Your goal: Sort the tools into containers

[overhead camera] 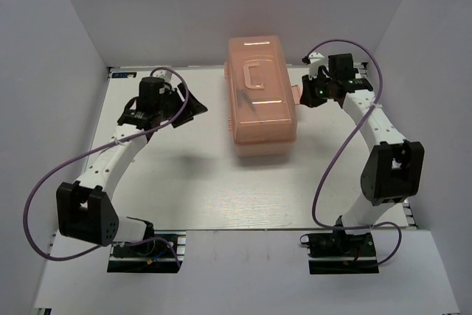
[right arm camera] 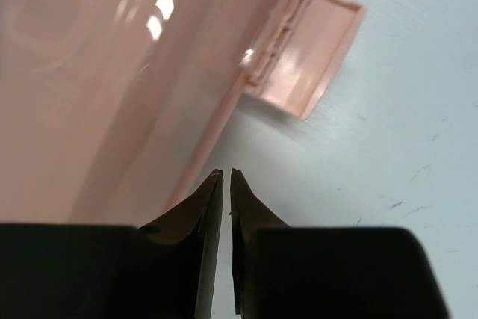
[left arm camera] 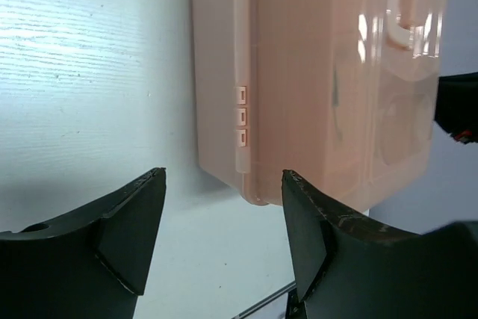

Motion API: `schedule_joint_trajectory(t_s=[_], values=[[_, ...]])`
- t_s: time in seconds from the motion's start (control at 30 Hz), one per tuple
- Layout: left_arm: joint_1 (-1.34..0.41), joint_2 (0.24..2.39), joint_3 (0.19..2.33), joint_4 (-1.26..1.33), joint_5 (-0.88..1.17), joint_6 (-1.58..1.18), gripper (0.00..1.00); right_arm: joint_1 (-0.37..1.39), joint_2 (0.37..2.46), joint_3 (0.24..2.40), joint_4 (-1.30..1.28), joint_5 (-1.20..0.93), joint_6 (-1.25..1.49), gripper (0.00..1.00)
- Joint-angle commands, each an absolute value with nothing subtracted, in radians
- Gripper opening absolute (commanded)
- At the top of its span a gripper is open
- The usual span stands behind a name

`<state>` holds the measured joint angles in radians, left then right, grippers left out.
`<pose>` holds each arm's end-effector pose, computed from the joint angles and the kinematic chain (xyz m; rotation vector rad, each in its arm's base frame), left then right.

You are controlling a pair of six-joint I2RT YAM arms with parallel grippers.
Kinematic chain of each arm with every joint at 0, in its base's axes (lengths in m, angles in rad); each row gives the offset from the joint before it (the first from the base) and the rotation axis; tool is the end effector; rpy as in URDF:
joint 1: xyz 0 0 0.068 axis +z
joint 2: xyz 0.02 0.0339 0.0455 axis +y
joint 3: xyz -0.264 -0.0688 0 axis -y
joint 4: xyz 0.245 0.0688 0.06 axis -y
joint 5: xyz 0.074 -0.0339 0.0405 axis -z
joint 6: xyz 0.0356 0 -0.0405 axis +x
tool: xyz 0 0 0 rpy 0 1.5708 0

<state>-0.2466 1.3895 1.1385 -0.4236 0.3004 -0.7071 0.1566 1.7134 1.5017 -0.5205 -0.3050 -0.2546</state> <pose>0.2971 -0.0856 0.3030 -0.3689 2.3208 -0.8322 0.3835 0.0714 0.3098 -0.6169 2.1949 0.2995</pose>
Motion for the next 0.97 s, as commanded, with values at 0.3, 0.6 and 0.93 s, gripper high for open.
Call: schedule_joint_trajectory(t_s=[0.3, 0.6, 0.93], values=[[-0.259, 1.238, 1.066, -0.392, 0.35, -0.568, 0.8, 0.166, 1.683, 1.493, -0.572, -0.401, -0.251, 0.11], [-0.268, 1.054, 1.141, -0.468, 0.304, -0.334, 1.0, 0.161, 1.376, 1.32, -0.486, -0.178, -0.29, 0.78], [-0.259, 1.011, 1.161, -0.4, 0.29, -0.313, 1.0, 0.189, 1.148, 1.258, -0.661, -0.285, -0.089, 0.9]])
